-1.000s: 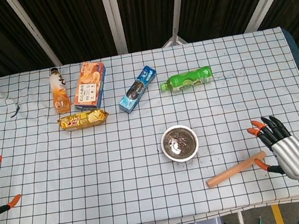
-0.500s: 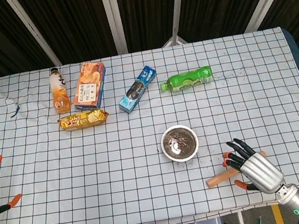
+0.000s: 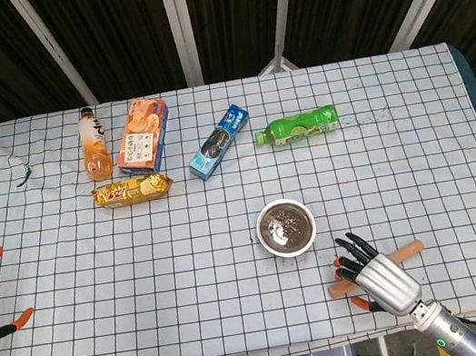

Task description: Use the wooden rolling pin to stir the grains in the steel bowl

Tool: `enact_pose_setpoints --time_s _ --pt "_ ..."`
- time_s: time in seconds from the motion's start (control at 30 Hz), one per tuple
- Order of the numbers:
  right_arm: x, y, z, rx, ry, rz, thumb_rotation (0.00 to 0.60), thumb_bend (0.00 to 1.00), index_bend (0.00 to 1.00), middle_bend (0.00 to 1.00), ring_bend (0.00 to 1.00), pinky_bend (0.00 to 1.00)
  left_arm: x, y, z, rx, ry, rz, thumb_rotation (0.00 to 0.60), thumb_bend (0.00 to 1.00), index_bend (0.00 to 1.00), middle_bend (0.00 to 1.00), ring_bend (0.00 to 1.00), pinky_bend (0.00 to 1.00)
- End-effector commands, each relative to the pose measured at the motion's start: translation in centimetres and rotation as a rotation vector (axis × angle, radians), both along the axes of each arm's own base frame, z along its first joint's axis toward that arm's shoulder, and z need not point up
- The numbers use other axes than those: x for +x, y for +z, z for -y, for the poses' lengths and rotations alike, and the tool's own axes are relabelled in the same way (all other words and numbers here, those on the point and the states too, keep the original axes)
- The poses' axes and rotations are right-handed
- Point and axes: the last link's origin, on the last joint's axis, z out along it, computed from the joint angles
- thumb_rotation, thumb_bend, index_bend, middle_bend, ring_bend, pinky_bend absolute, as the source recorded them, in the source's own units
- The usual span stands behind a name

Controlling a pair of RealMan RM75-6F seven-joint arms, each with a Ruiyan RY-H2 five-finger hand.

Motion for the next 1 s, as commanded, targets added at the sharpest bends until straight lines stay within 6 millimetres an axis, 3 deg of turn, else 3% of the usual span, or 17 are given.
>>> enact_pose_setpoints --time_s 0.03,0.37,1.0 --pt "0.2 -0.8 0.1 -0.004 -0.008 -0.004 0.6 0.27 0.44 0.35 0.04 0.0 0.0 0.0 0.0 -0.001 -0.001 0.001 0.6 0.02 0.0 0.0 0.0 0.0" --pt "-0.1 -2.8 0.2 0.014 -0.062 -0.057 0.6 0.27 0.44 0.33 0.04 0.0 -0.1 0.1 -0.1 -0.002 -0.003 0.006 0.6 0.02 0.0 0.0 0.0 0.0" --pt "-0.2 -4.1 0.6 0.012 -0.112 -0.064 0.6 0.27 0.44 0.33 0.04 0.0 -0.1 0.1 -0.1 -0.003 0.001 0.007 0.6 0.02 0.0 0.0 0.0 0.0"
